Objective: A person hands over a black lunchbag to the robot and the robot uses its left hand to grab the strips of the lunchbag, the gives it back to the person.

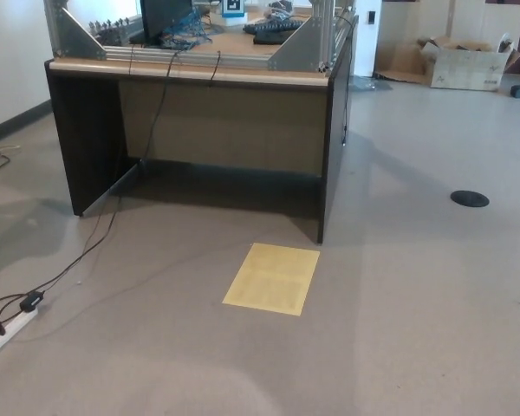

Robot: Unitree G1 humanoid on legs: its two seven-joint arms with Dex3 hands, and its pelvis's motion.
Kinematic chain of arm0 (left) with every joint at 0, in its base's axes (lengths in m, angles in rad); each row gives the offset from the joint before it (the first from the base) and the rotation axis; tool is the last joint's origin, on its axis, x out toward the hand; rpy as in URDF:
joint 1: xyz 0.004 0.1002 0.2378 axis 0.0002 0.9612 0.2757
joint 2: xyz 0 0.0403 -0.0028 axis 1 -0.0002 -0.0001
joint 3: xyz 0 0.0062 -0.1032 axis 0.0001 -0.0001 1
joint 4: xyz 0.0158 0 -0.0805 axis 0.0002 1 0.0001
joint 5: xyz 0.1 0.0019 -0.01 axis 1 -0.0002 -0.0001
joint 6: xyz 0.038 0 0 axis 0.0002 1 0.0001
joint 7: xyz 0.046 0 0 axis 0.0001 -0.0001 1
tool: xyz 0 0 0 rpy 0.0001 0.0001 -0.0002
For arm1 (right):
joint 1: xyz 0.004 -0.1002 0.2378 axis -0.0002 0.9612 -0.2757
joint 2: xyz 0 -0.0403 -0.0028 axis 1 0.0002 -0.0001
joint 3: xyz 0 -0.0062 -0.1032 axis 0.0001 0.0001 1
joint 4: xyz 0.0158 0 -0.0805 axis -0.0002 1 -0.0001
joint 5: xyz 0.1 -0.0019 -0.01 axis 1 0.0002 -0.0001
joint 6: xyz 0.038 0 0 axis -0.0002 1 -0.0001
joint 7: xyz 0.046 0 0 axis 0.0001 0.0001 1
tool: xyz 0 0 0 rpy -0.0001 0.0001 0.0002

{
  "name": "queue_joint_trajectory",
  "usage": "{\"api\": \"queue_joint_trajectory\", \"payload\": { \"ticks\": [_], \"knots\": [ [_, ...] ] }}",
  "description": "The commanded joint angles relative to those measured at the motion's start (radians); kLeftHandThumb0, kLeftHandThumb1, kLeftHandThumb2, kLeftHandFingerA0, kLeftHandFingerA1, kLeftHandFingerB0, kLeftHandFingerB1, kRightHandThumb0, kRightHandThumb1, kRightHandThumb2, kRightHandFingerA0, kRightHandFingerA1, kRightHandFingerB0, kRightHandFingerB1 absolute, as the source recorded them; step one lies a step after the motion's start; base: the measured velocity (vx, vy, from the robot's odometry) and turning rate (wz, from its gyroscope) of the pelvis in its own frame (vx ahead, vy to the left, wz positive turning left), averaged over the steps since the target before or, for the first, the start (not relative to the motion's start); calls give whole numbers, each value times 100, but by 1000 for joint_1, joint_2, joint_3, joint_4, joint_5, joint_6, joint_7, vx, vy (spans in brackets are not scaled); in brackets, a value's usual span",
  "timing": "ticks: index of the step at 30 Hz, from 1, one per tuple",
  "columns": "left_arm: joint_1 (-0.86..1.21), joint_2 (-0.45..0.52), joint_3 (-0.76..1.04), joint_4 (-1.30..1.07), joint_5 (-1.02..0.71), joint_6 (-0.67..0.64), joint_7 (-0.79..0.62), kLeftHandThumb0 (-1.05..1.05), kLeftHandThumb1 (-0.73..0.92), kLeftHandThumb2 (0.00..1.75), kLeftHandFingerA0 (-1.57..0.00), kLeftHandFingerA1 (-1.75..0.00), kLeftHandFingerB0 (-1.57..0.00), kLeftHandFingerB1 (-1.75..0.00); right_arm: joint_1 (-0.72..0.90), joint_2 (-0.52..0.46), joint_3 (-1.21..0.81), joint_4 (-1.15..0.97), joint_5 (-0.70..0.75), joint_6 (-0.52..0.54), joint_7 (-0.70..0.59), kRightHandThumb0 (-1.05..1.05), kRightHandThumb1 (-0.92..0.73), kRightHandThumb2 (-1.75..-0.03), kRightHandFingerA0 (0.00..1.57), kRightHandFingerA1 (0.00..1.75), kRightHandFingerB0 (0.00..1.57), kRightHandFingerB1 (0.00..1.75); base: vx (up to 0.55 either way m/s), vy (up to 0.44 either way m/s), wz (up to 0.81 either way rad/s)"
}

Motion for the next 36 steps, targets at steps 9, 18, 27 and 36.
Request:
{"api": "queue_joint_trajectory", "payload": {
  "ticks": [9, 18, 27, 36],
  "knots": [
    [-294, 108, 46, -515, -82, 243, -135, -75, 52, 65, -5, -19, -10, -21, -61, 3, -27, 57, 43, -133, 22, -71, -70, -61, 44, 42, 36, 37, 0, 0, 0],
    [-659, 76, -74, -678, -9, 528, -218, -69, 56, 57, 0, -24, -9, -25, -76, -2, -33, 61, 40, -124, 16, -73, -70, -61, 46, 42, 38, 37, 0, 0, 0],
    [-854, 5, -176, -699, 46, 655, -241, -73, 46, 80, -1, -6, -8, -14, -71, 2, -30, 49, 37, -116, 9, -71, -69, -61, 46, 42, 38, 37, 0, 0, 0],
    [-952, -114, -307, -712, 159, 775, -230, -78, 50, 87, -1, -11, -4, -14, -64, -4, -31, 48, 34, -125, 10, -72, -70, -61, 46, 42, 37, 36, 0, 0, 0]
  ]
}}
